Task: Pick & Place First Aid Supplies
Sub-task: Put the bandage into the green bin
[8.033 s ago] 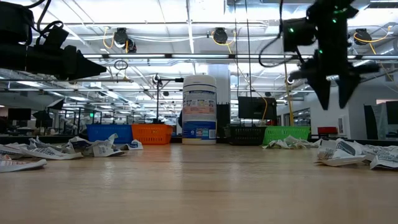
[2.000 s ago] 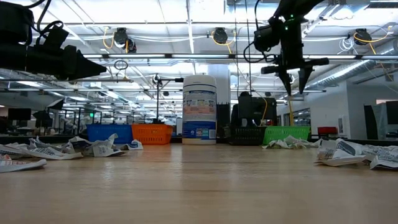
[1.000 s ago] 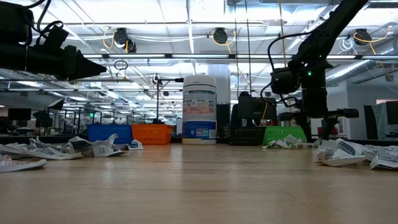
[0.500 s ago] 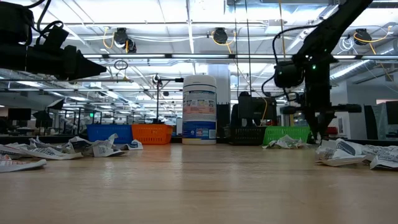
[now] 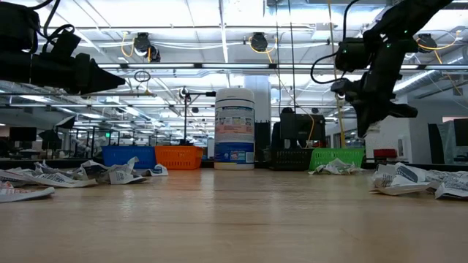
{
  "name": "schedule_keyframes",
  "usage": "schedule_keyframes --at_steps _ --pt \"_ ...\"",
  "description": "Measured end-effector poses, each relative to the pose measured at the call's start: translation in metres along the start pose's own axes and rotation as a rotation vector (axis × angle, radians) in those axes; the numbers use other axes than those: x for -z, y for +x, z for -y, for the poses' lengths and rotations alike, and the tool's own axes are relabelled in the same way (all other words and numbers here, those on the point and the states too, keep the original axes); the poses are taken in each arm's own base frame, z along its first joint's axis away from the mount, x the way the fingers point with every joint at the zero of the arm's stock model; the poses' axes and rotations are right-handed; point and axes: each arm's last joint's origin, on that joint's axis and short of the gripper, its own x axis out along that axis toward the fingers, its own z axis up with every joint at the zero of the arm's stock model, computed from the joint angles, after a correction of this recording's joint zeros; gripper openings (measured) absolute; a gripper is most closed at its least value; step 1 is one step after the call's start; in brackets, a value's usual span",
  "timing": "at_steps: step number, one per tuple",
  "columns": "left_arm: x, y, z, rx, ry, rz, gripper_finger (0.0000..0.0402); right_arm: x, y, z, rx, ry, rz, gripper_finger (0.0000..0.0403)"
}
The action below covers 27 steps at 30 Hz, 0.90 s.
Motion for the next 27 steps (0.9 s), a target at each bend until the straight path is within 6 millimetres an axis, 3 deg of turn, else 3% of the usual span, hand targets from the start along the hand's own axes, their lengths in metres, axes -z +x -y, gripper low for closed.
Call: schedule_keyframes --at_steps 5,9,27 --pt "0.000 0.000 0.000 0.000 0.000 0.000 0.0310 0.000 0.001 -0.001 -0.016 -0.156 -0.010 0.0001" --pt "0.000 0.000 0.000 0.000 0.000 0.000 0.0310 -0.013 -0.001 -0.001 0.025 -0.190 0.031 0.0001" --pt "0.000 0.000 0.000 0.000 0.000 0.000 0.0310 -0.136 -0.012 -0.015 0.232 -0.504 0.211 0.0000"
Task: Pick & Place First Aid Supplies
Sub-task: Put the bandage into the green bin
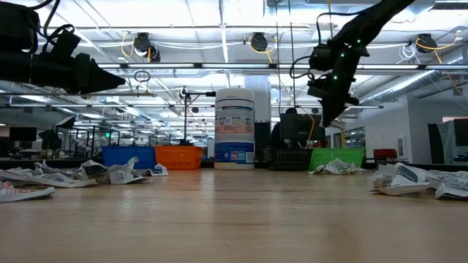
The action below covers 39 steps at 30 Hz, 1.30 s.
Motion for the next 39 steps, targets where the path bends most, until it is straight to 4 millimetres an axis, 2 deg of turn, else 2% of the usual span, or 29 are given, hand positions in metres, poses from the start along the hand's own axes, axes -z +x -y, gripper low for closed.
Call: schedule_keyframes --at_steps 7,10,19,23,27,34,39 --pt "0.000 0.000 0.000 0.000 0.000 0.000 0.0310 -0.003 0.022 0.006 0.006 -0.078 -0.070 0.0002" --pt "0.000 0.000 0.000 0.000 0.000 0.000 0.0310 -0.004 0.027 0.007 0.042 -0.089 -0.076 0.0017" --pt "0.000 0.000 0.000 0.000 0.000 0.000 0.0310 -0.007 0.029 0.008 0.083 -0.109 -0.052 0.0135" --pt "0.000 0.000 0.000 0.000 0.000 0.001 0.0310 -0.008 0.024 0.006 0.078 -0.107 -0.028 0.0179" --pt "0.000 0.000 0.000 0.000 0.000 0.001 0.0310 -0.008 0.015 -0.002 0.067 -0.102 -0.012 0.0203" --pt "0.000 0.000 0.000 0.000 0.000 0.000 0.0310 -0.008 -0.005 -0.018 0.049 -0.096 0.047 0.0208" --pt "0.000 0.000 0.000 0.000 0.000 0.000 0.0310 -0.007 -0.010 -0.027 0.033 -0.120 0.055 0.0202"
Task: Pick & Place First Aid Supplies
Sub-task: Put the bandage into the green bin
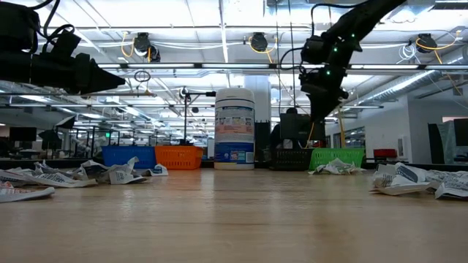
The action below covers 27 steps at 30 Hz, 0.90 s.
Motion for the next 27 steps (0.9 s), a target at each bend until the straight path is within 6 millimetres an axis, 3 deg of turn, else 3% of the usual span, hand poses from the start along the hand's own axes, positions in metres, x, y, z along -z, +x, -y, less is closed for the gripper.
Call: schedule_keyframes --at_steps 13,27 --pt "0.000 0.000 0.000 0.000 0.000 0.000 0.0310 0.011 -0.003 -0.024 -0.038 0.098 -0.129 0.0201" --pt "0.000 0.000 0.000 0.000 0.000 0.000 0.0310 0.032 -0.013 -0.061 -0.075 -0.021 -0.330 0.0201"
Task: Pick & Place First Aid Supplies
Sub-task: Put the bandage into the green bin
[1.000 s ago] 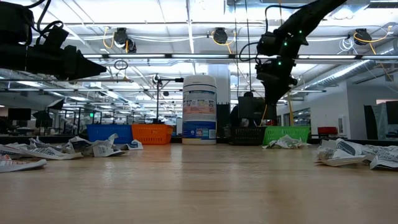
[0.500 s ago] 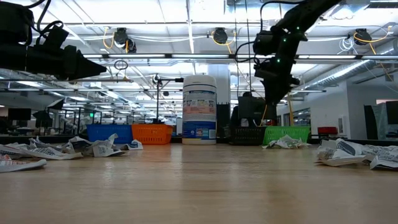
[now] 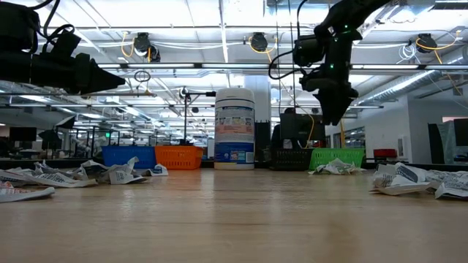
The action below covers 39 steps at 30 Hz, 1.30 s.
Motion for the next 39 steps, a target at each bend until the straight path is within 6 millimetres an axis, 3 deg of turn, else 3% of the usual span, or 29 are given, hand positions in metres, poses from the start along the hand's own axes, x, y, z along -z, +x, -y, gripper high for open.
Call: schedule_keyframes --at_steps 14,24,39 --pt "0.000 0.000 0.000 0.000 0.000 0.001 0.0310 0.012 0.003 -0.008 0.001 -0.134 -0.095 0.0201" --pt "0.000 0.000 0.000 0.000 0.000 0.000 0.0310 0.037 0.042 -0.009 -0.001 -0.283 -0.185 0.0201" --pt "0.000 0.000 0.000 0.000 0.000 0.000 0.0310 0.055 0.086 -0.010 -0.009 -0.529 -0.091 0.0200"
